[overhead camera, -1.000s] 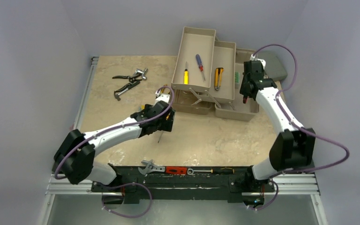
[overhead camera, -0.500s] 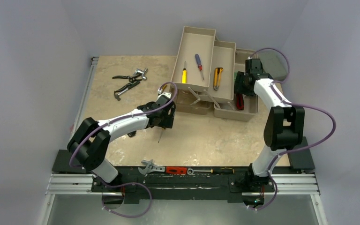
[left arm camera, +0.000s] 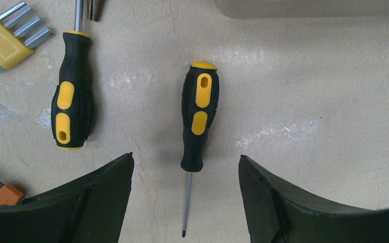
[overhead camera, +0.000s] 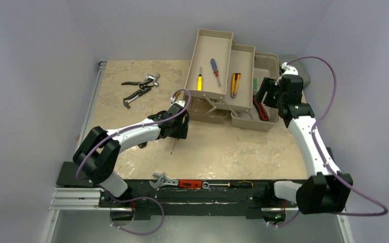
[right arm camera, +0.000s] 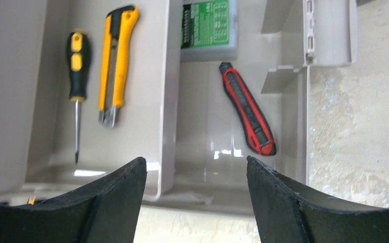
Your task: Pack the tool kit
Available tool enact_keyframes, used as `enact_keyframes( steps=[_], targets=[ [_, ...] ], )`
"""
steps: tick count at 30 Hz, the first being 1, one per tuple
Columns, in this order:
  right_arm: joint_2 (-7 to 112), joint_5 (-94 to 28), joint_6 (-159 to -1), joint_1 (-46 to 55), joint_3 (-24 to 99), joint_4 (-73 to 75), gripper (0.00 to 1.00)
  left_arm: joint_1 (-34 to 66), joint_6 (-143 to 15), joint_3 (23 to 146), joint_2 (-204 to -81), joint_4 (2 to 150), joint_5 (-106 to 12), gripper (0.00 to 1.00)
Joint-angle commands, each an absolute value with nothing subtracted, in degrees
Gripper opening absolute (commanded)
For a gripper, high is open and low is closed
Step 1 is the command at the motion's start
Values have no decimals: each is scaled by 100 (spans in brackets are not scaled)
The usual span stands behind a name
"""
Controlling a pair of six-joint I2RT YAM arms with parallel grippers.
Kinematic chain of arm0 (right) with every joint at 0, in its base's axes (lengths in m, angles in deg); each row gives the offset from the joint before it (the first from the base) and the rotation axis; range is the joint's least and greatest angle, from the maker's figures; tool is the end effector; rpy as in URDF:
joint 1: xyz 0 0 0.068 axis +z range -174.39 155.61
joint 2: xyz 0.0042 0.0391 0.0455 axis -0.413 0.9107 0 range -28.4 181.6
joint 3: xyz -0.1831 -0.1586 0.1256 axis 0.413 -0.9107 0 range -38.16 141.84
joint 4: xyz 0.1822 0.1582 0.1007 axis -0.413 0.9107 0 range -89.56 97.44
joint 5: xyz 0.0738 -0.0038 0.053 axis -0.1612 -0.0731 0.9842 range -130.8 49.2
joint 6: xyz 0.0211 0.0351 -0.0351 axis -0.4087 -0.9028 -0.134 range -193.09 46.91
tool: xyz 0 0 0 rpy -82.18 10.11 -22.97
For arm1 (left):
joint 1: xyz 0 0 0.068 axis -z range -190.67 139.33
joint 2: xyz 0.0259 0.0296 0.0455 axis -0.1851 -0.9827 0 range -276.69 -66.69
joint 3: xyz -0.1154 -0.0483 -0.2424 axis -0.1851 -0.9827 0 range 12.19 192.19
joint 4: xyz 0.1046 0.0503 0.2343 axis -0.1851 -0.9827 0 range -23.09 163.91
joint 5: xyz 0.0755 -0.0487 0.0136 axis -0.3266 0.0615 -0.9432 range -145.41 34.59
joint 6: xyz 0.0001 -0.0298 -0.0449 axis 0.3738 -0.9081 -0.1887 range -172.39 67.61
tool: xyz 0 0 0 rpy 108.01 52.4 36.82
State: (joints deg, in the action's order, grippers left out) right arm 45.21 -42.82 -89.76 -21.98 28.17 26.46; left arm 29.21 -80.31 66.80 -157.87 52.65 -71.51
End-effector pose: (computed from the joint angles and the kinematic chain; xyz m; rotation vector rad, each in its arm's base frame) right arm 0.2875 0.0108 0.3352 0.2877 2.1363 0.1553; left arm 0.2484 -0.1947 0.1880 0.1604 2.5190 -0.1094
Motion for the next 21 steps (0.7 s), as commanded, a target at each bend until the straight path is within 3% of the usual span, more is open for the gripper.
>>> enact_keyframes(
  steps=[1,6,10,14,19,21],
  targets=[
    [3560,-3701,-9114,-2181,1914,1942,71,2906,-8113,6715,-15878,5486,-7061,73],
    [2317,-3497,-9381,-2185,576,1071,74,2900,-8103,6742,-15957,5490,-7084,71],
    [1591,-3542,-9631,-2184,-157,523,74,2899,-8087,6822,-16082,5460,-7137,63],
    [1176,-3531,-9691,-2182,-391,342,74,2898,-8087,6861,-16209,5465,-7131,51],
    [944,-3500,-9691,-2185,-439,297,74,2903,-8269,6820,-16473,5554,-7004,49],
    [897,-3500,-9696,-2184,-487,275,74,2900,-8377,6732,-16556,5668,-6938,43]
  ],
)
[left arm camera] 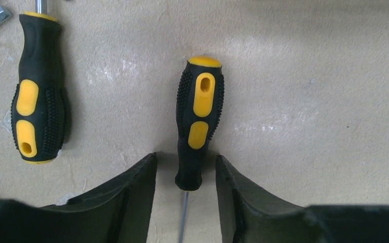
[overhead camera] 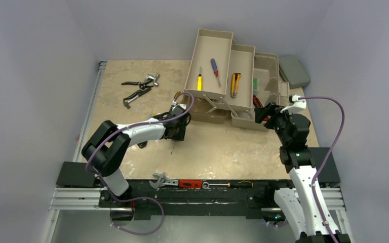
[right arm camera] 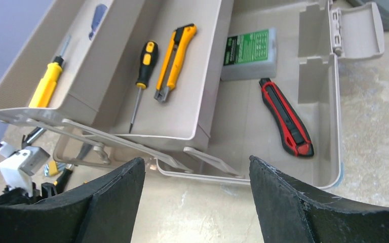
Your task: Pack the tool kit
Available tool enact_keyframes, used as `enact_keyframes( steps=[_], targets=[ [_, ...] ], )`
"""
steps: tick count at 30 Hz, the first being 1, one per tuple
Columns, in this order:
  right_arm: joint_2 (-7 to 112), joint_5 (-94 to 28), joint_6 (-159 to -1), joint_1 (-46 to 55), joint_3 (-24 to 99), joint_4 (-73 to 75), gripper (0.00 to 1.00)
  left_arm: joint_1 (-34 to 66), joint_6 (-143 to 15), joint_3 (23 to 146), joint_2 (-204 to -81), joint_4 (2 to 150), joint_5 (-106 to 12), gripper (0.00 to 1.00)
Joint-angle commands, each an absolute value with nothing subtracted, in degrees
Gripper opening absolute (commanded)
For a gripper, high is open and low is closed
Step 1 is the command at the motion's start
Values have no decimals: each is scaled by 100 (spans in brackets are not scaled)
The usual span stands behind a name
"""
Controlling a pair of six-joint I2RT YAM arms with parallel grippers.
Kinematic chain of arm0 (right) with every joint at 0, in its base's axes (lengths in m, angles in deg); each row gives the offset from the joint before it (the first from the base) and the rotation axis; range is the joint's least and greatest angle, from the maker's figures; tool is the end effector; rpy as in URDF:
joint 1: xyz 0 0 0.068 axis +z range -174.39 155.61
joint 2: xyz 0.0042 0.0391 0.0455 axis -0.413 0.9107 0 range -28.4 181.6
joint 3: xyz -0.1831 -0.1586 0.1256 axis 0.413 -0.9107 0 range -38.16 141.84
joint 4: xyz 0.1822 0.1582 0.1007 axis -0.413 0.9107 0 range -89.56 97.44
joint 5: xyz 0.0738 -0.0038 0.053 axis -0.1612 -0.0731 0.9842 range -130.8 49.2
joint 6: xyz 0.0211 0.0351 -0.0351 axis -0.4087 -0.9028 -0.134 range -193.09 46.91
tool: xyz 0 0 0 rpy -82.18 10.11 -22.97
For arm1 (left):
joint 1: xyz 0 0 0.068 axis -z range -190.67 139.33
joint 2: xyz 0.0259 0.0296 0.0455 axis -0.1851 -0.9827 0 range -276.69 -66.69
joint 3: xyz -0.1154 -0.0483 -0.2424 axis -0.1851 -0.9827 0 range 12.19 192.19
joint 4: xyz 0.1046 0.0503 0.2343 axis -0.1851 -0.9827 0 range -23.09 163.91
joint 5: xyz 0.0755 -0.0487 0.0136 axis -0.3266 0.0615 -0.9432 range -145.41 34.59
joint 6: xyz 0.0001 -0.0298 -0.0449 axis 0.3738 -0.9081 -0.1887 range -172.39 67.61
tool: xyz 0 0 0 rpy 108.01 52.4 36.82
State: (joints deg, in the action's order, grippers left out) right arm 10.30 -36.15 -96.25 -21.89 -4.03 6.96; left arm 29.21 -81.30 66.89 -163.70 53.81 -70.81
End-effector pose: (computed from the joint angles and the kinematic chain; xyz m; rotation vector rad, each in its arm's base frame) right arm 0.1701 0.0102 0.2979 0.2605 1.7614 0.3957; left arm 0.2546 -0.2004 0.1589 0.1623 2.5919 -0.0702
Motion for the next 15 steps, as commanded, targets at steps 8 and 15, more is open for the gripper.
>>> enact_keyframes(
  steps=[8,15],
  targets=[
    [723,-3642,-9851,-2184,-959,-77,73,2914,-8566,6254,-16132,5830,-7040,0],
    [589,-3193,-9925,-2184,-1544,-846,71,2934,-8659,5748,-14926,5884,-6666,0]
  ],
)
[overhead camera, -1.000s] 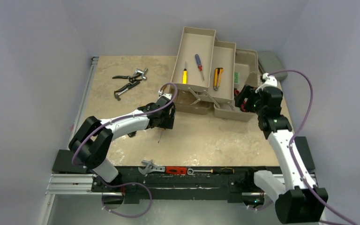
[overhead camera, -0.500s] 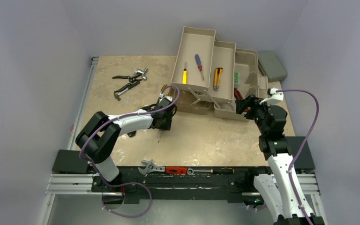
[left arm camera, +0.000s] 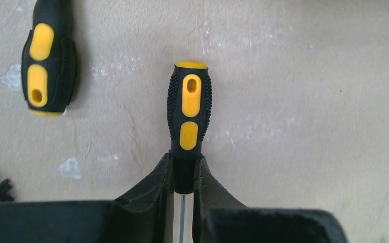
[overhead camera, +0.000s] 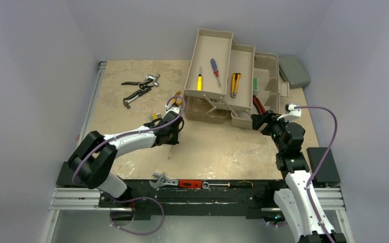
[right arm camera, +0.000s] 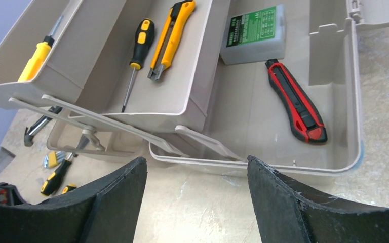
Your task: Pack the tool kit
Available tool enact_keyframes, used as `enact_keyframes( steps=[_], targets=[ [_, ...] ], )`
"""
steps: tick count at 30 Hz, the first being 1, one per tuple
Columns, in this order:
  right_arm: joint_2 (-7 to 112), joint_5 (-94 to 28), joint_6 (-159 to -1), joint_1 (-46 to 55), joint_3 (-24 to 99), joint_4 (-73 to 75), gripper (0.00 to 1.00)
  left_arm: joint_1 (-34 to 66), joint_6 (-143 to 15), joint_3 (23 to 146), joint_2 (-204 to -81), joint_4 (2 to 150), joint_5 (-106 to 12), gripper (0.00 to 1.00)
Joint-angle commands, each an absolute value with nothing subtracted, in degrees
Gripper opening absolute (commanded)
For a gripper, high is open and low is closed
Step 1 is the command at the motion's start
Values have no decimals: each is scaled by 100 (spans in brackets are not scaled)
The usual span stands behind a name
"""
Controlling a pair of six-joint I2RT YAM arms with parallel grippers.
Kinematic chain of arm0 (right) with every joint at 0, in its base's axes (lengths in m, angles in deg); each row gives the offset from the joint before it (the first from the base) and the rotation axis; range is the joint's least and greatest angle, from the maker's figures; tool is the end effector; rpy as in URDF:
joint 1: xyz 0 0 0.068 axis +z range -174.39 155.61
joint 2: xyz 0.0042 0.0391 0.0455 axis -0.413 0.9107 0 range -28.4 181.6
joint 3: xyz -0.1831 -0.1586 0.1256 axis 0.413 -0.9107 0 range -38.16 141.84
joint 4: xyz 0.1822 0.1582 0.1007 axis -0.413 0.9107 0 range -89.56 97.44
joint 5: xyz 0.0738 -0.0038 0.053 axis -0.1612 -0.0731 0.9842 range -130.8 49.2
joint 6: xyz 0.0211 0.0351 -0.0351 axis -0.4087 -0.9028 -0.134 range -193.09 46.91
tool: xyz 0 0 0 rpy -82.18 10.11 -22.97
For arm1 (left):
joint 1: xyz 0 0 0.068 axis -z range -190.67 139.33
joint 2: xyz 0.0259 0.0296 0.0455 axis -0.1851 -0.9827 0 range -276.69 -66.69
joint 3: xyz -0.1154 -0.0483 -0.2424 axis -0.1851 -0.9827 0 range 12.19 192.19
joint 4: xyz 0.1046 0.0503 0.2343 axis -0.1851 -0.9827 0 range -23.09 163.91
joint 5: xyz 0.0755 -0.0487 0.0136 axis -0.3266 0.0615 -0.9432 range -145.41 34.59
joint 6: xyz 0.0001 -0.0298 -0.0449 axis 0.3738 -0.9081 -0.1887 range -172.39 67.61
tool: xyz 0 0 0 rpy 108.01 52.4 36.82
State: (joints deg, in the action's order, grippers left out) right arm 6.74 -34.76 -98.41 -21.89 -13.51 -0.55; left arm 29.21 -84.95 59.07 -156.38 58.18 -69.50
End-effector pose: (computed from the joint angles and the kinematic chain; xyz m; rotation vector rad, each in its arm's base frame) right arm 0.1635 0.0108 0.2619 0.2702 1.7357 0.4470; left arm 0.2324 -0.1829 0.1624 0.0742 2.5530 -0.1701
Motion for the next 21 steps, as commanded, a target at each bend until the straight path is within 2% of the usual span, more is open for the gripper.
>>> enact_keyframes(
  steps=[1,11,15,21],
  targets=[
    [584,-3173,-9943,-2185,-1636,-977,71,2933,-8654,5713,-14758,5854,-6588,0],
    [51,-3057,-9942,-2176,-2271,-1615,73,2943,-8640,5716,-13106,5348,-6241,0],
    [-83,-3096,-9937,-2176,-2361,-1648,75,2941,-8246,6442,-12758,4904,-5829,0],
    [66,-3050,-9931,-2175,-2354,-1701,76,2933,-7820,7935,-12967,4318,-5712,0]
  ],
)
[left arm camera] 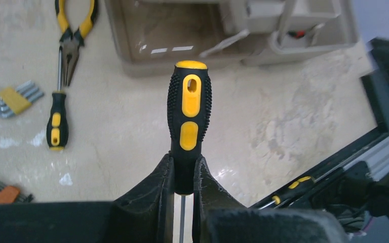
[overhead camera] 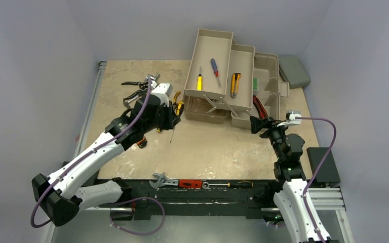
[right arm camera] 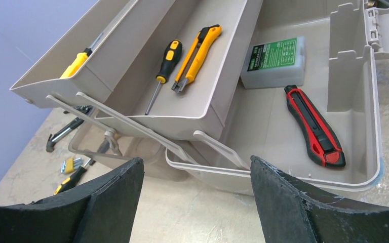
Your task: Pack the tool kit
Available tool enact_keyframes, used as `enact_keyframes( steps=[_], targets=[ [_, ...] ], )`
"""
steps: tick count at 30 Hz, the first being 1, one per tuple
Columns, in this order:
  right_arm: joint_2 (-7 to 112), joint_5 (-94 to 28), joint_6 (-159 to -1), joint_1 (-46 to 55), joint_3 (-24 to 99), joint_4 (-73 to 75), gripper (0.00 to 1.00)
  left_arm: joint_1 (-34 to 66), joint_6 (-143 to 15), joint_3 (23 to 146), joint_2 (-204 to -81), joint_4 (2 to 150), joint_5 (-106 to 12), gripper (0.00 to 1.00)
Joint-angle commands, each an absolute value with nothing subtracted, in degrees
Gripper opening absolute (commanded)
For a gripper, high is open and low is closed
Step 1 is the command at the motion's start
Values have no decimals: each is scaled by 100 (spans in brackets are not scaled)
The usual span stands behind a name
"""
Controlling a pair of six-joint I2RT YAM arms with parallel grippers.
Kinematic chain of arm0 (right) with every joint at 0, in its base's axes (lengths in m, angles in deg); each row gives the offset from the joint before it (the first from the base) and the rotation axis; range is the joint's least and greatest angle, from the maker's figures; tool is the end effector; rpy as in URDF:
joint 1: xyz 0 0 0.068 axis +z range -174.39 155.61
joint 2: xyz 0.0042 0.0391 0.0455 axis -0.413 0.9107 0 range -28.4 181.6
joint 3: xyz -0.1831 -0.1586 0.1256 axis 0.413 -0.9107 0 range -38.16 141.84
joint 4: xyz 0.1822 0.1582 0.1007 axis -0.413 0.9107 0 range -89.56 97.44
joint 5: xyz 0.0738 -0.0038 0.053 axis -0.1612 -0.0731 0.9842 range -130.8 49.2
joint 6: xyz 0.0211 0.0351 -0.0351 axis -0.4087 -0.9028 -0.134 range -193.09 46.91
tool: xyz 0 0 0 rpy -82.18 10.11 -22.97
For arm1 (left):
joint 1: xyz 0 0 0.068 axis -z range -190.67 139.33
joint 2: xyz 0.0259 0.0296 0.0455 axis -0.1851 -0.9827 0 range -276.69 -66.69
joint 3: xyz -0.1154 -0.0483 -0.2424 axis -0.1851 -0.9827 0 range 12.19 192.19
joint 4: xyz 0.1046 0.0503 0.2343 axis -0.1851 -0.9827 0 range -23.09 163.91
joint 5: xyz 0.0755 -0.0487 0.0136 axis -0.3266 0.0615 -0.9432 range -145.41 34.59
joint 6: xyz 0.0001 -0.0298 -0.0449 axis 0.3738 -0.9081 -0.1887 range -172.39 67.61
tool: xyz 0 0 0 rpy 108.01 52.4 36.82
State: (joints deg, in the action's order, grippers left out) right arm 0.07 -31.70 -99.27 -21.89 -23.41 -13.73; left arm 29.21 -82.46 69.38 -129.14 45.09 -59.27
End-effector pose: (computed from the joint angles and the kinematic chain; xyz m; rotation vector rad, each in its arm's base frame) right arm 0.1489 0.0121 0.2405 0.2002 1.5737 0.5167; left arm 0.1842 -0.1508 0.3234 0.1510 2.2274 -0.6174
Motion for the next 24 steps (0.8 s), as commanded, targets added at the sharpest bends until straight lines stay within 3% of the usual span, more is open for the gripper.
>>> enact_keyframes(
  steps=[1,12,17,24],
  targets=[
    [61,-3039,-9922,-2176,-2356,-1713,76,2932,-7779,8164,-13054,4339,-5690,0],
    [-273,-3166,-9850,-2176,-2389,-1555,77,2683,-7586,11138,-15228,4362,-5581,0],
    [-246,-3151,-9842,-2176,-2375,-1566,78,2103,-7943,13007,-16898,3988,-4767,0],
    [-181,-3207,-9858,-2176,-2351,-1534,78,1459,-8544,14720,-18719,4194,-3753,0]
  ],
)
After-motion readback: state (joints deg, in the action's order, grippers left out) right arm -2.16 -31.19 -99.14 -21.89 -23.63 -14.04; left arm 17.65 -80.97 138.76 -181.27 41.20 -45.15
